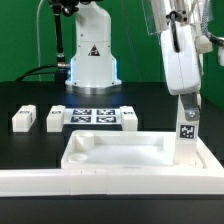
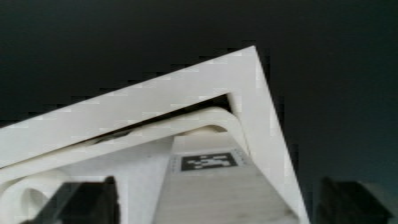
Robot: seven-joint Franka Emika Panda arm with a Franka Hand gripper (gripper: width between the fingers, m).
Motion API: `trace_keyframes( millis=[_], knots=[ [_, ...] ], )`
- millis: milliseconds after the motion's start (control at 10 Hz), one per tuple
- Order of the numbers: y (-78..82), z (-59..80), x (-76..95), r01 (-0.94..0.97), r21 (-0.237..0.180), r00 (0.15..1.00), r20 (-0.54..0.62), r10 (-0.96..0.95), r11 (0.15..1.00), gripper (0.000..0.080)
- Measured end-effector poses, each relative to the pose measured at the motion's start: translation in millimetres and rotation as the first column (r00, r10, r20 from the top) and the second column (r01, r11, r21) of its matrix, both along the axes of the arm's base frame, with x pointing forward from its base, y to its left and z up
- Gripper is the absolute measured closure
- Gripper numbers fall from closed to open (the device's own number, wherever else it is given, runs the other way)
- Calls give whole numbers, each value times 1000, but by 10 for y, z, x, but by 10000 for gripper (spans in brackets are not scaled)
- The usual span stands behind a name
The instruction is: Assemble desk
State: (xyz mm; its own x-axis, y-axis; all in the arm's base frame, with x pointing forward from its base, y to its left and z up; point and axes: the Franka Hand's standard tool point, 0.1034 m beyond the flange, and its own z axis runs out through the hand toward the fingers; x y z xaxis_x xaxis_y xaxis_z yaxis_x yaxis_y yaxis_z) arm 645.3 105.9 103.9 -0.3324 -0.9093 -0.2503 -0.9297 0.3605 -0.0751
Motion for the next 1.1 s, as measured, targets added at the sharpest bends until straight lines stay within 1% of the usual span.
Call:
trace_keyframes(
  millis=[100, 200, 300, 400, 500, 600, 700, 800, 1100],
  knots=[
    [0, -3, -1, -1, 0, 1000, 0, 1, 1000, 176],
    [0, -5, -2, -1, 0, 1000, -1, 1, 1000, 158],
    [0, -6, -2, -1, 0, 1000, -1, 1, 1000, 158],
    [0, 27, 16, -13, -1, 1000, 7, 13, 1000, 151],
    [-4, 245, 71, -49, 0, 998, 45, 49, 999, 151],
    [-21, 437, 96, -51, 12, 996, 74, 50, 999, 150],
    [-47, 487, 112, -39, 22, 996, 81, 38, 999, 150],
    [-31, 446, 98, -42, 20, 996, 75, 40, 999, 150],
    [-26, 433, 95, -43, 20, 996, 74, 42, 999, 150]
  ],
)
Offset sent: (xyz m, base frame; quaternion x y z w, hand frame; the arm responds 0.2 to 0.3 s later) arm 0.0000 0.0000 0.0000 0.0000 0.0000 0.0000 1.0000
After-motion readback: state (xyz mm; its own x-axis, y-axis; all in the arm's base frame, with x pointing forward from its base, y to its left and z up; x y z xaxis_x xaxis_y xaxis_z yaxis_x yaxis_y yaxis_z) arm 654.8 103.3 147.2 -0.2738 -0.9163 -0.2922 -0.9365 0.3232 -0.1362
